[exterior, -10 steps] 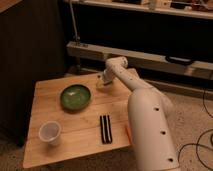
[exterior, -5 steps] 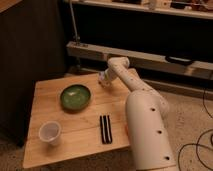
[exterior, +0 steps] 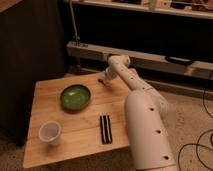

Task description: Place the white sponge in the ceramic cup

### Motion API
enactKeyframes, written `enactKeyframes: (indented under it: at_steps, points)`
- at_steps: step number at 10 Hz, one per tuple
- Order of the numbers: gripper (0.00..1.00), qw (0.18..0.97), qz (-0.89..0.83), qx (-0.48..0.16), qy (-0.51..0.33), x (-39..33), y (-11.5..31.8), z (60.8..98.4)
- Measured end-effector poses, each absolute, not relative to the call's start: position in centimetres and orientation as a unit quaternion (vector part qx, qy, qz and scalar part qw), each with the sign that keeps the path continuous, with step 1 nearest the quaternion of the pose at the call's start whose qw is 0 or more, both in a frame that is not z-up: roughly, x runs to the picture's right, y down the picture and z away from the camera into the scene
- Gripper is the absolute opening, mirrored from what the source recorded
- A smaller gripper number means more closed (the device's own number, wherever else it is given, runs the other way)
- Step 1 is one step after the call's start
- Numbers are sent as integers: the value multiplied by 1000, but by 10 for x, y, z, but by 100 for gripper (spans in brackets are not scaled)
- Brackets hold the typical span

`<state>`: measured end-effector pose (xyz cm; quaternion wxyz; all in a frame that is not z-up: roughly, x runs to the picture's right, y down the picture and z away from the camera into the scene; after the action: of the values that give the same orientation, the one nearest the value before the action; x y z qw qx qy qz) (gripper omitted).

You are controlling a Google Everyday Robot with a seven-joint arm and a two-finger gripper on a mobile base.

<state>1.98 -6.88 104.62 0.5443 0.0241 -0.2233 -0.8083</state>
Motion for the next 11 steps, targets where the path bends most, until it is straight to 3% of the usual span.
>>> enactKeyframes:
  at_steps: [5,8,11]
  points:
    - [0,519,-817,59,-244,32,-60,1005]
    - [0,497,-822,92,-261,56,-34,943]
    - [0,450,-852,144,-225,73,-58,860]
